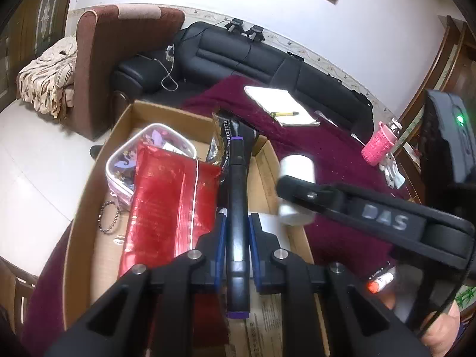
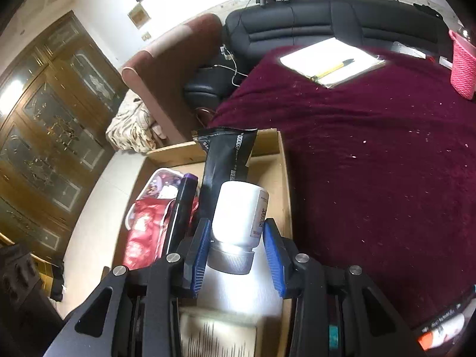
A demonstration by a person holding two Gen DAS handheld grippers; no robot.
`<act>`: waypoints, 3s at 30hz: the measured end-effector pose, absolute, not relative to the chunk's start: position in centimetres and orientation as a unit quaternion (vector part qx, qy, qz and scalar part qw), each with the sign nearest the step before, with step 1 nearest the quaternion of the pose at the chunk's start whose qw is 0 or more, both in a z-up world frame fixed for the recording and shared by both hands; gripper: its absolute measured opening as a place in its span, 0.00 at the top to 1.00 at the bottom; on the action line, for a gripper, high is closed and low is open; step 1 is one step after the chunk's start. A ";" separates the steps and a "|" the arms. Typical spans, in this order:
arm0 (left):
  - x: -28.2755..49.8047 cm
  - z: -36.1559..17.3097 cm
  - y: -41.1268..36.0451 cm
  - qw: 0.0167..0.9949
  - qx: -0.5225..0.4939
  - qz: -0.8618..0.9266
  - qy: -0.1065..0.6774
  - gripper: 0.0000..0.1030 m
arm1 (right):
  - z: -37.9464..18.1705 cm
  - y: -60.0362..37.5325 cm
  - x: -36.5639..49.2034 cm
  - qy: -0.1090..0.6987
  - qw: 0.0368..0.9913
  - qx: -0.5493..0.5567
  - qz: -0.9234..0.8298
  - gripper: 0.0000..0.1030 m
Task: Organize objects
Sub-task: 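Carry the marker and pill bottle with both grippers over the cardboard tray, then open both grippers to drop the marker and pill bottle into the tray, then grasp the teal cartoon box with the left gripper while the right grasps the white medicine box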
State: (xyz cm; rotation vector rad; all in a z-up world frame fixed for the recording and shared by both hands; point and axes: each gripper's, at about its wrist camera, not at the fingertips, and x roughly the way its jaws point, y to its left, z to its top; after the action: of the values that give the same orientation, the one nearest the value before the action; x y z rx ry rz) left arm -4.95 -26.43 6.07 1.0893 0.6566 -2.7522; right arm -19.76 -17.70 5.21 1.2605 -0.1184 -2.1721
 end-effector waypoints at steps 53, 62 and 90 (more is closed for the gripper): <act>-3.4 7.2 -12.7 -0.105 0.430 -0.888 0.125 0.44 | 5.9 13.3 -13.1 -0.224 0.212 0.403 -0.862 0.46; -7.0 5.3 -10.8 -0.080 0.516 -0.849 0.083 0.39 | 5.6 14.8 -13.2 -0.234 0.220 0.392 -0.862 0.46; -6.8 3.1 -8.0 -0.091 0.521 -0.848 0.045 0.47 | 5.1 15.5 -13.4 -0.238 0.216 0.392 -0.862 0.45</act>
State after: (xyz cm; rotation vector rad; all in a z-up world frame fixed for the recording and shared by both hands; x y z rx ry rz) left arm -6.83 -8.01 3.15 1.7389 0.1519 -2.8295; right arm -13.38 15.54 5.14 1.0852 -0.6586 -2.3897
